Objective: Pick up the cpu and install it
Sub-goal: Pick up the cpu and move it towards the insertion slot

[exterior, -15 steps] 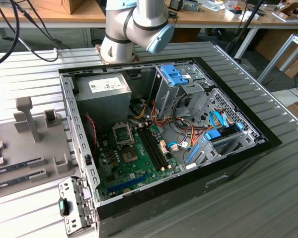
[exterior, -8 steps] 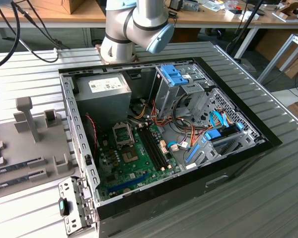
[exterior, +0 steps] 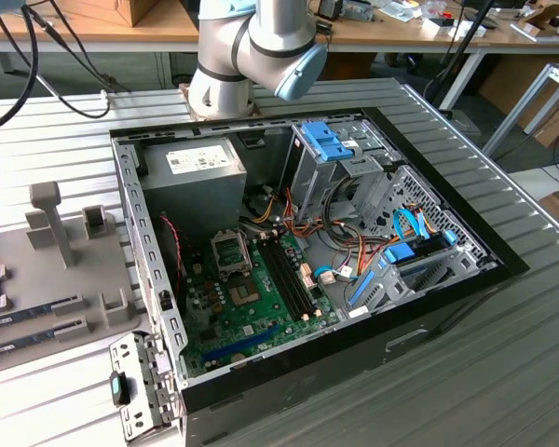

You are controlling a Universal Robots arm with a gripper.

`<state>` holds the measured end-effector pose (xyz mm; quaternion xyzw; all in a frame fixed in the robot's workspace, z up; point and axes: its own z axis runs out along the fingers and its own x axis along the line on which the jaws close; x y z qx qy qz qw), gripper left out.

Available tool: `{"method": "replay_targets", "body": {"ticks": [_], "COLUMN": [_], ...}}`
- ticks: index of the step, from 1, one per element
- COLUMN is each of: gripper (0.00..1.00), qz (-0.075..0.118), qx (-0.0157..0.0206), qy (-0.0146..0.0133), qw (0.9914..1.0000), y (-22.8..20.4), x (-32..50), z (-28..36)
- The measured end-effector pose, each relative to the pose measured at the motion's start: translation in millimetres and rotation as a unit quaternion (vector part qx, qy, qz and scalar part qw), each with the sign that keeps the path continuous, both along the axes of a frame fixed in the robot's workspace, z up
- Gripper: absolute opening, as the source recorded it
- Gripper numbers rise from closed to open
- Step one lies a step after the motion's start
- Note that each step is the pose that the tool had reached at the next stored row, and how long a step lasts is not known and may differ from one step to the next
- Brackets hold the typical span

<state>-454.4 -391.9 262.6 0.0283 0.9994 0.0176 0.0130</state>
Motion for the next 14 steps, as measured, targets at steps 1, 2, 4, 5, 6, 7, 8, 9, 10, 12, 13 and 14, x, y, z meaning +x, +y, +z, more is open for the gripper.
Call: {"method": "replay_targets", "body": {"ticks": [1, 2, 4, 5, 6, 7, 8, 9, 10, 12, 13, 14], "gripper": [0.56, 0.56, 0.56, 0.56, 0.56, 0.56, 0.56, 0.56, 0.56, 0.56, 0.56, 0.56], "qz": [0.000, 0.000, 0.000, 0.000, 0.001, 0.001, 0.003, 0.005, 0.007, 0.027, 0.035, 0.037], "qx": [0.0000, 0.0000, -0.0002, -0.0006, -0.0015, -0.0021, -0.0037, -0.0057, -0.0071, -0.0090, -0.0101, -0.0107], "qy": [0.0000, 0.0000, -0.0001, 0.0000, 0.0000, 0.0000, 0.0000, 0.0000, 0.0000, -0.0001, -0.0001, -0.0001], "qw": [1.00000, 1.00000, 1.00000, 1.00000, 1.00000, 1.00000, 0.99999, 0.99997, 0.99995, 0.99959, 0.99932, 0.99925], "y": [0.0, 0.0, 0.0, -0.1, -0.1, -0.1, 0.0, 0.0, 0.0, 0.0, 0.0, -0.1], "x": [0.0, 0.1, 0.2, 0.2, 0.5, 0.7, 1.3, 2.2, 2.8, 3.8, 4.1, 4.2], "z": [-0.6, -1.0, -2.2, -2.9, -4.0, -4.7, -6.2, -7.6, -8.7, -11.1, -12.0, -12.7]}}
